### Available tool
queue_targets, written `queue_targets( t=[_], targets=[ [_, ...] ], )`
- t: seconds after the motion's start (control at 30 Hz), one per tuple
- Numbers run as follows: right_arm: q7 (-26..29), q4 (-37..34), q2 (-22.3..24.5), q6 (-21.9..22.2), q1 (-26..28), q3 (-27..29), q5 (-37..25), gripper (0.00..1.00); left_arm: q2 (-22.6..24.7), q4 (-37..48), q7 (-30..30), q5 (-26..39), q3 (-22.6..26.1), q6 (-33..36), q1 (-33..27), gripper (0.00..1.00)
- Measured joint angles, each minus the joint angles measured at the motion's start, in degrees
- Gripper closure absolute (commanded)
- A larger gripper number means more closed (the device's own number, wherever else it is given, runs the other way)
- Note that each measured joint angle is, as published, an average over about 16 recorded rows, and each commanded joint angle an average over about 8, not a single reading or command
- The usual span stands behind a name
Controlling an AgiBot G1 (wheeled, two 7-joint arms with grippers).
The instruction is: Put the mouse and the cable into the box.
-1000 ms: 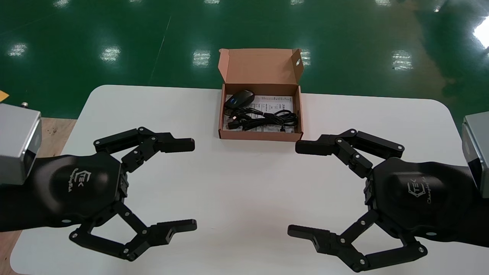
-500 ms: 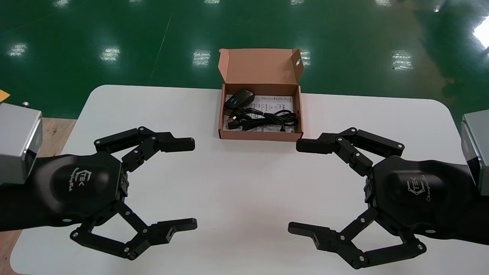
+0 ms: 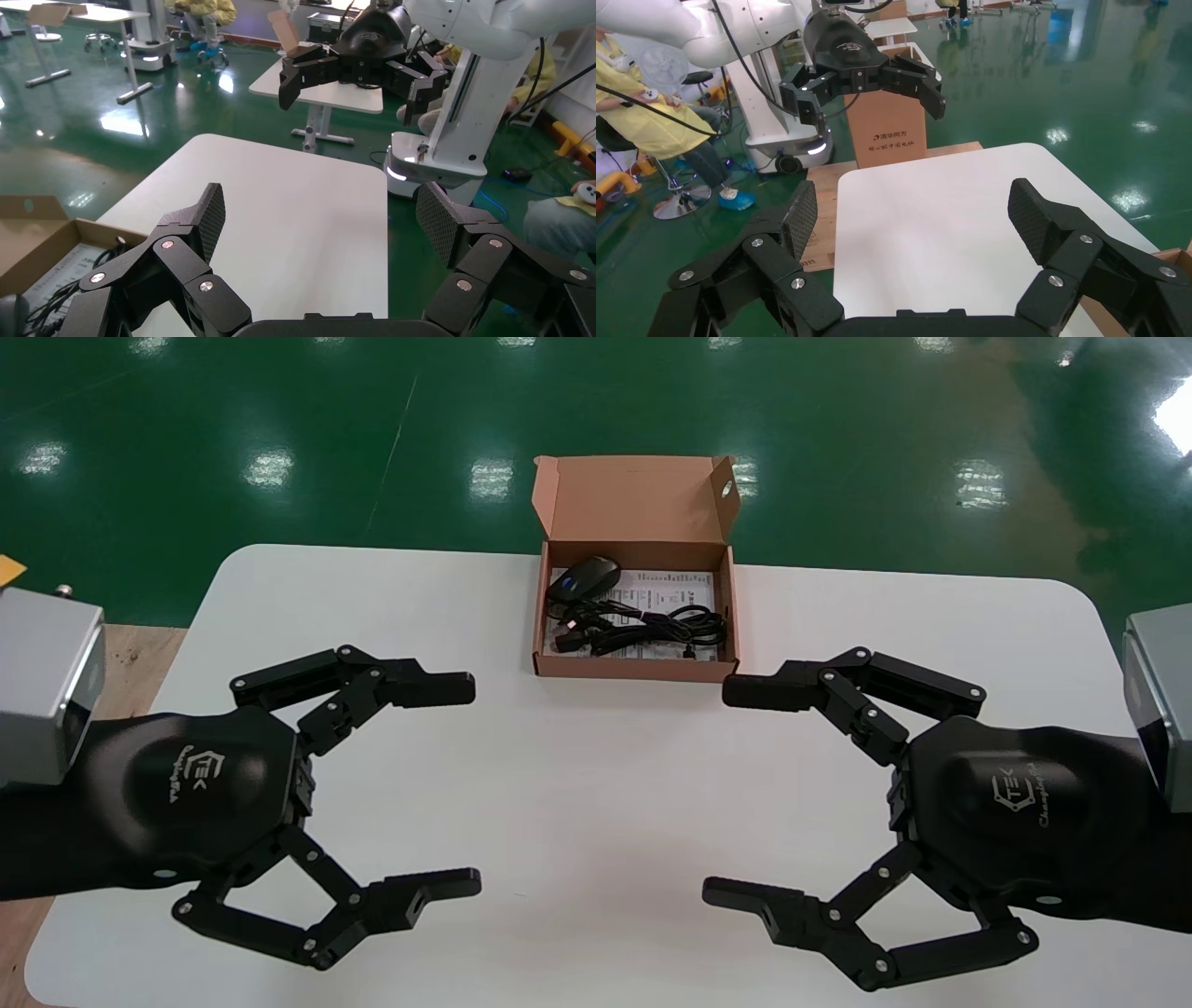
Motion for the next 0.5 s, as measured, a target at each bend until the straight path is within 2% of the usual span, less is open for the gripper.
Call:
queue_targets(
  t=[0.5],
  targets=[
    [0.0,-0.1,0.0,0.0,0.1,0.0,0.0,0.00,0.0,0.0,0.0,0.0,0.0,0.0,0.0,0.00]
  ],
)
